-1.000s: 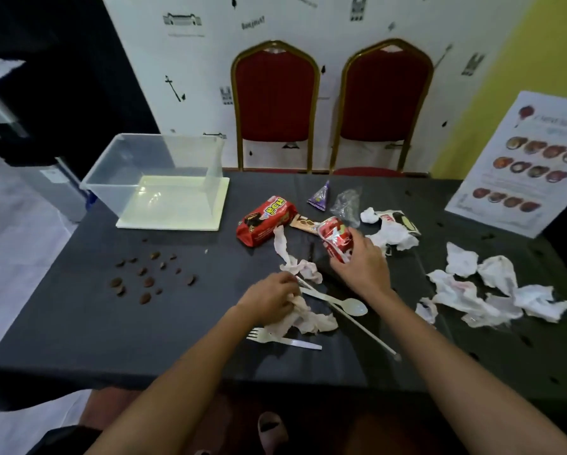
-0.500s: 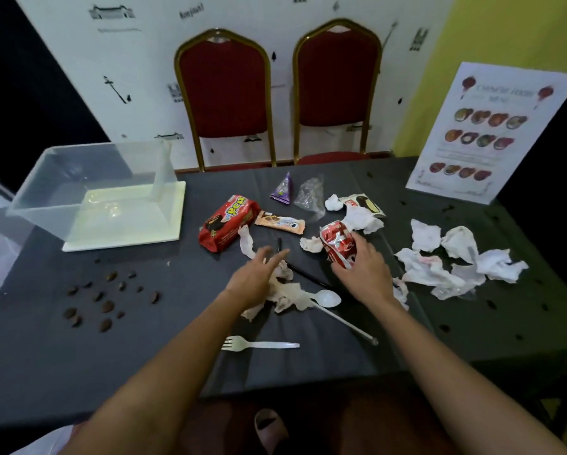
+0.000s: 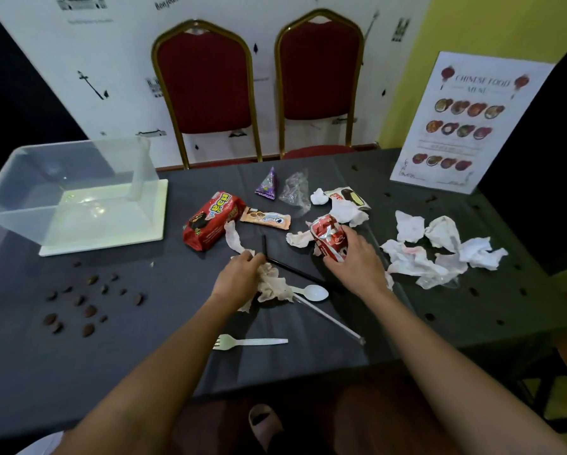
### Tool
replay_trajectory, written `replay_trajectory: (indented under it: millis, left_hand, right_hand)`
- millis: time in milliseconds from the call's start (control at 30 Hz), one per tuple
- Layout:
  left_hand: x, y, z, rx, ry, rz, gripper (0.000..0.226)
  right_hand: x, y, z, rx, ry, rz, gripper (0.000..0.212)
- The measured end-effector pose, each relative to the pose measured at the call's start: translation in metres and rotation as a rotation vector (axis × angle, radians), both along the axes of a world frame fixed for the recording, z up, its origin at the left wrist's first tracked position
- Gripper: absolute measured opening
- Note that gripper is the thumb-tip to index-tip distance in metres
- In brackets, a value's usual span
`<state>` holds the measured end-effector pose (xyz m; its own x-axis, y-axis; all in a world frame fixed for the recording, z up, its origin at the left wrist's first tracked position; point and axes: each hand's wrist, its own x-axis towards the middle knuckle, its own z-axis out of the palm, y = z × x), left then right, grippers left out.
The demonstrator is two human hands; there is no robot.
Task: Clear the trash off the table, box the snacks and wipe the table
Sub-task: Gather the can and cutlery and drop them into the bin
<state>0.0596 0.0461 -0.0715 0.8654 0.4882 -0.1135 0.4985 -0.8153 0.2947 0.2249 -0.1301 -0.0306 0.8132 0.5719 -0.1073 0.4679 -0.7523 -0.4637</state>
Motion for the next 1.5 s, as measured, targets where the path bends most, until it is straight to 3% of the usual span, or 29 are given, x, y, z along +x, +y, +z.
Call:
replay_trajectory:
  millis: [67,200,400,500,600,767,967,1100,1200,1300,1400,1500]
  left_hand:
    - [-0.003,-0.001,0.002,-0.024,-0.015,-0.090,0.040]
    - [-0.001,-0.019,0.000,-0.054,0.145,-0.266,0.052]
    - [0.002,-0.033,-0.003,-0.029,0.129,-0.257,0.039]
    - [-0.001,-0.040,-0.003,-0.054,0.108,-0.215,0.046]
    - [-0.003,-0.044,-0.003,0.035,0.145,-0.284,0.055]
    - [0.000,-0.054,-0.003,0.215,0.213,-0.417,0.039]
    - [0.009,-0.062,-0.001,0.248,0.316,-0.431,0.034]
    - [-0.004,-0.058,0.001,0.245,0.357,-0.371,0.035]
    - [-0.029,-0.031,0.010,0.252,0.268,-0.274,0.027]
    - [-0.059,0.008,0.025,0.401,0.134,-0.204,0.009]
    - [-0.119,0.040,0.027,0.436,0.161,-0.016,0.018]
    - [-0.191,0.047,0.032,0.408,0.060,0.275,0.017]
  right_hand:
    - [0.001,0.002,0.002,-0.001,-0.002,0.004,0.079]
    - [-0.001,0.009,0.004,0.001,0.008,0.020,0.078]
    - [-0.010,0.013,0.001,-0.015,0.002,0.062,0.079]
    - [-0.010,0.010,-0.001,-0.032,0.008,0.060,0.080]
    - [-0.010,0.008,-0.001,-0.031,0.005,0.062,0.079]
    - [-0.011,0.010,0.002,-0.035,-0.003,0.070,0.078]
    - [-0.011,0.029,0.014,0.010,-0.026,0.107,0.077]
    - [-0.015,0.050,0.022,0.059,-0.056,0.153,0.077]
    - [-0.023,0.073,0.034,0.092,-0.132,0.215,0.075]
    - [-0.031,0.096,0.046,0.176,-0.183,0.247,0.082]
    - [-0.062,0.132,0.054,0.313,0.035,0.302,0.091]
    - [-0.118,0.173,0.066,0.469,0.342,0.395,0.076]
